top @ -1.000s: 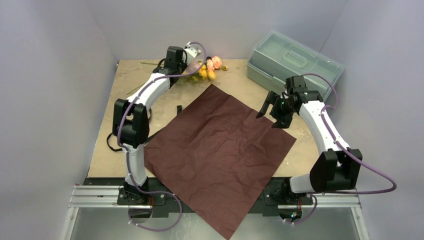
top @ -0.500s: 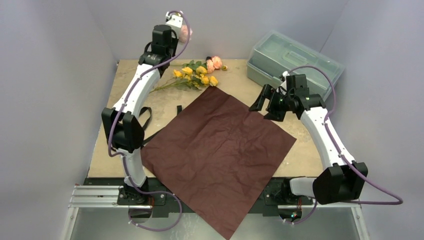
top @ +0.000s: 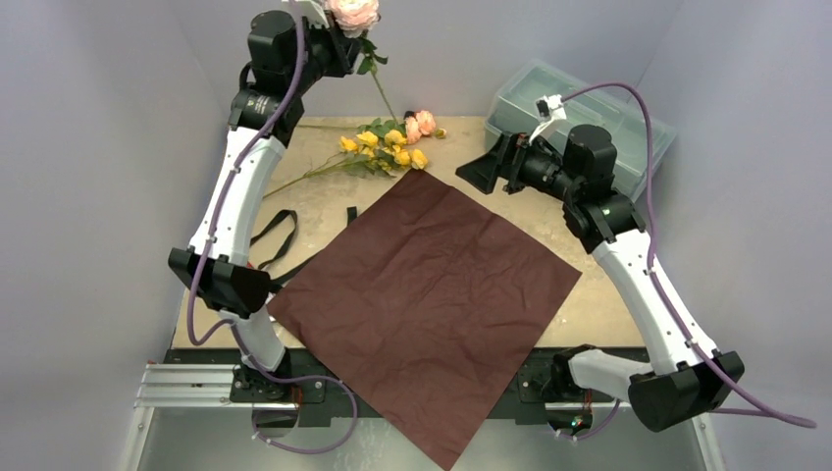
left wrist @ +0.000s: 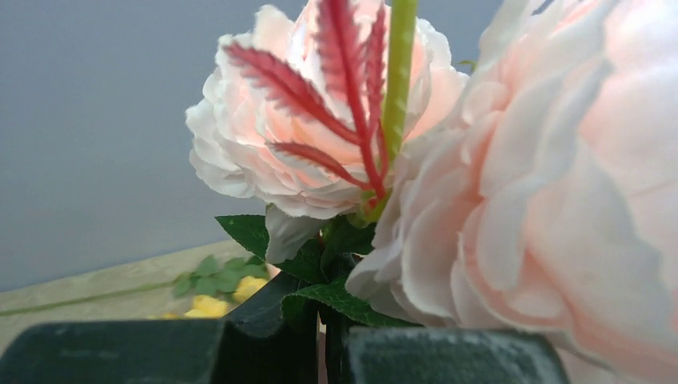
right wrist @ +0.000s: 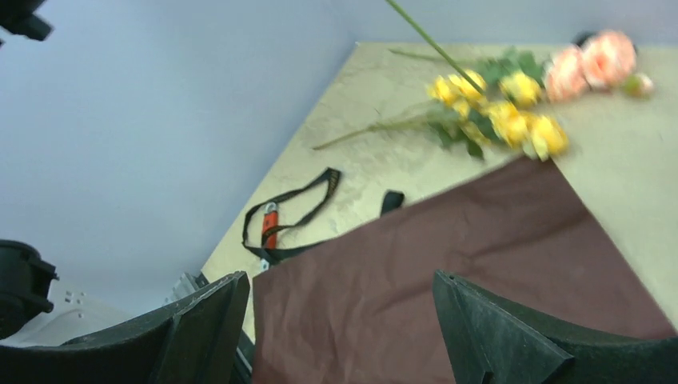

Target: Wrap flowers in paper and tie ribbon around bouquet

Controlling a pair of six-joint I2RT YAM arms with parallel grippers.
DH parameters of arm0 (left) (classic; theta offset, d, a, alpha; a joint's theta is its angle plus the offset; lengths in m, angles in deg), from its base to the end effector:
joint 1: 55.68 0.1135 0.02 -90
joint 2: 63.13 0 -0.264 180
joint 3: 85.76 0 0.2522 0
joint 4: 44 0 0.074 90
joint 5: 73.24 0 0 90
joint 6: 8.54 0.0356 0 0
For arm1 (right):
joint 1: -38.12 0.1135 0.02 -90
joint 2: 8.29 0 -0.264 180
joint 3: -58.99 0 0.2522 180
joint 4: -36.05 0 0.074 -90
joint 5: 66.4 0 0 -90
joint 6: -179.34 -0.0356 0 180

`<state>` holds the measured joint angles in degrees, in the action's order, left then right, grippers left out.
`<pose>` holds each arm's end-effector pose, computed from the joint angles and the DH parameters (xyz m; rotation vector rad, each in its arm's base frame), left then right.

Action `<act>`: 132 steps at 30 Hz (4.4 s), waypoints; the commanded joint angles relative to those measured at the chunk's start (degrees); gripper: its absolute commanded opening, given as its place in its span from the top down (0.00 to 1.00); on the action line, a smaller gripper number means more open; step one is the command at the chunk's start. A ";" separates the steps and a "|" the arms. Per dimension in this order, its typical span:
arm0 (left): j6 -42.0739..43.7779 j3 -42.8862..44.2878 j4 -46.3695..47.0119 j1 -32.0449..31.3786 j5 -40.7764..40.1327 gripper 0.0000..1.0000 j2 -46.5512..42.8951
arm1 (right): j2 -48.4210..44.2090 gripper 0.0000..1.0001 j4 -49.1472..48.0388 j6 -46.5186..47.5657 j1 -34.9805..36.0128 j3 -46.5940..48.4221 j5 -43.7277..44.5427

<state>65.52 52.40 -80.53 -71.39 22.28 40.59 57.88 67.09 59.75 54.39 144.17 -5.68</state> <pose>0.3841 -0.1116 0.5086 0.0724 1.6288 -0.5038 0.2395 0.0880 0.4152 -0.1722 1.8641 1.0182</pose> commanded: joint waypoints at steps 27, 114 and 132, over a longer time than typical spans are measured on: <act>-39.09 -21.89 11.84 -1.61 41.55 1.00 -14.34 | 9.48 0.33 3.01 21.56 15.02 11.97 14.27; -10.50 -18.88 -16.66 6.87 -0.93 1.00 1.59 | 49.45 1.00 16.54 -10.90 13.63 20.19 27.87; -22.79 -44.75 -2.04 -2.35 8.39 1.00 -5.11 | 52.68 0.53 16.50 -11.46 13.44 20.86 21.21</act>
<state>43.44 6.85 -88.57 -71.58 28.84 36.31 113.81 81.91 48.10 67.79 163.69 16.42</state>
